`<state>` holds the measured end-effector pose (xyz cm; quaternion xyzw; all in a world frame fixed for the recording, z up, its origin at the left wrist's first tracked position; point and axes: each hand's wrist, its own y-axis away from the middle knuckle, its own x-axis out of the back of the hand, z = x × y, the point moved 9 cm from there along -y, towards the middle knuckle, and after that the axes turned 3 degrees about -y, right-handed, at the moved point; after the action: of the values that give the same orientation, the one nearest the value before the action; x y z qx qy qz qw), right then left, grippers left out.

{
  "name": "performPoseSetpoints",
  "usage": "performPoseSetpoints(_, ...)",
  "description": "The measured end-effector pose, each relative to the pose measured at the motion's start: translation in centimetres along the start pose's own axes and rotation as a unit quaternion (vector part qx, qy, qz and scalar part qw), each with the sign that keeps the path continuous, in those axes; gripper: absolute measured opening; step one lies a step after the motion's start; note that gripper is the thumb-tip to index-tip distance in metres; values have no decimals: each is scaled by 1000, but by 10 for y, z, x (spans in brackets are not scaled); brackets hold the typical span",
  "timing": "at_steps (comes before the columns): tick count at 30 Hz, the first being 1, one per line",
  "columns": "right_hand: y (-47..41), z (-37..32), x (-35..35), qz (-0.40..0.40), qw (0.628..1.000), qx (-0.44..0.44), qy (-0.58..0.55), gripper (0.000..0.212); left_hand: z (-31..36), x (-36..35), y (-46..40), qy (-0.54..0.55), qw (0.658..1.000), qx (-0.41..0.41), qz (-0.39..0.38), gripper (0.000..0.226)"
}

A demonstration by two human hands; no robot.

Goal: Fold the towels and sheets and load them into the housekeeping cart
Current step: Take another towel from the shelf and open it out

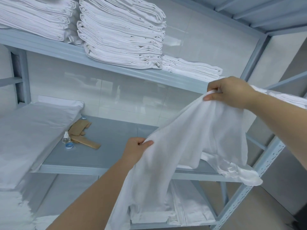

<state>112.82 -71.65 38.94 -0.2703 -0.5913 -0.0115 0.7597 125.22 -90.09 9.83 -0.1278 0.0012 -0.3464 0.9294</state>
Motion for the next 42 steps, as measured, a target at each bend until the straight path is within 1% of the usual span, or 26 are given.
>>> performPoseSetpoints(3,13,25,-32,-24,998,-60,22,31,21,8,-7,-24,999,-34,10,34)
performPoseSetpoints(5,23,38,-57,-50,993,-102,33,30,35,8,-9,-30,998,-49,-2,38)
performPoseSetpoints(7,33,42,-78,-65,990,-128,3,23,49,0,-8,-50,996,-70,-25,36)
performPoseSetpoints(8,36,39,-88,-65,988,-134,-36,21,54,-7,-7,-58,995,-76,-40,30)
performPoseSetpoints(9,39,31,-99,-64,986,-130,-86,23,58,-15,-6,-62,994,-77,-54,21)
performPoseSetpoints(11,42,3,-128,-85,977,-91,-175,40,66,-34,-2,-60,991,-80,-90,9)
performPoseSetpoints(13,47,-31,-158,-137,957,-51,-249,57,75,-53,4,-70,984,-99,-127,6)
performPoseSetpoints(14,50,-45,-173,-167,944,-40,-283,61,79,-60,7,-74,981,-111,-140,6)
performPoseSetpoints(15,52,-55,-185,-192,931,-30,-310,59,82,-64,9,-77,979,-119,-149,7)
performPoseSetpoints(17,54,-66,-200,-214,914,-20,-343,41,83,-65,10,-85,975,-126,-160,10)
performPoseSetpoints(19,54,-69,-203,-209,906,-25,-368,30,81,-61,11,-98,973,-126,-164,8)
performPoseSetpoints(23,50,-75,-198,-200,907,-17,-371,17,79,-49,14,-102,973,-125,-164,4)
performPoseSetpoints(26,45,-80,-186,-183,913,1,-366,24,80,-38,19,-91,975,-143,-148,7)
performPoseSetpoints(28,42,-82,-175,-168,919,20,-356,22,78,-29,23,-86,975,-154,-134,9)
performPoseSetpoints(31,40,-83,-155,-143,927,46,-344,23,66,-19,28,-71,980,-140,-125,14)
performPoseSetpoints(35,33,-69,-122,-96,943,46,-315,18,51,-16,31,-108,979,-130,-117,27)
performPoseSetpoints(38,26,-52,-96,-60,954,35,-292,20,40,-8,27,-123,980,-116,-107,26)
performPoseSetpoints(42,21,-30,-67,-10,964,19,-265,28,23,9,19,-166,978,-95,-86,16)
